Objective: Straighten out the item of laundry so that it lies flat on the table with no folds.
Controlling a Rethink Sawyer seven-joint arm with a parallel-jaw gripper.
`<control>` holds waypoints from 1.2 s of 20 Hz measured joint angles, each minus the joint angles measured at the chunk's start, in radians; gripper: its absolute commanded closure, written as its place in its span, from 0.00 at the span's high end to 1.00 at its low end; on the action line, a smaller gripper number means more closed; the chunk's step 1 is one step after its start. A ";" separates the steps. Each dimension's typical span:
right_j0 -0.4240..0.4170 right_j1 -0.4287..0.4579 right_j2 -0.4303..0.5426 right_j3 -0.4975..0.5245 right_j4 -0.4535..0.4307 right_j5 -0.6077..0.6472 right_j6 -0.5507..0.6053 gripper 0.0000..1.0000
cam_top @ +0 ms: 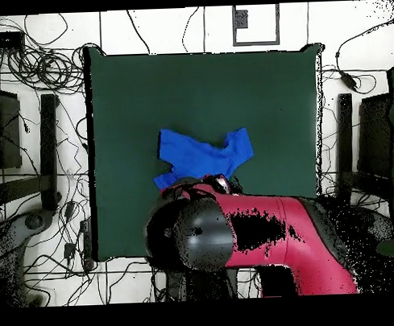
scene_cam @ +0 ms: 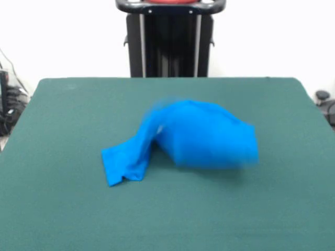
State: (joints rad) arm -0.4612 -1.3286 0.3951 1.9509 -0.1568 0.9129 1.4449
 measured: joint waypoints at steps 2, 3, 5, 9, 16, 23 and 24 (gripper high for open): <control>0.000 -0.006 -0.004 0.012 0.000 -0.019 0.000 1.00; 0.000 -0.008 -0.005 0.016 0.000 -0.024 0.000 1.00; 0.000 -0.010 -0.012 0.028 0.000 -0.045 0.000 1.00; 0.000 -0.010 -0.023 0.044 0.000 -0.071 0.000 1.00; 0.000 -0.005 -0.025 0.058 -0.003 -0.098 0.000 1.00; 0.014 0.084 -0.050 0.053 -0.057 -0.221 0.000 1.00; 0.017 0.100 -0.055 0.051 -0.065 -0.237 0.000 1.00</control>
State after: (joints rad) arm -0.4444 -1.2286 0.3400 2.0022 -0.2222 0.6756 1.4449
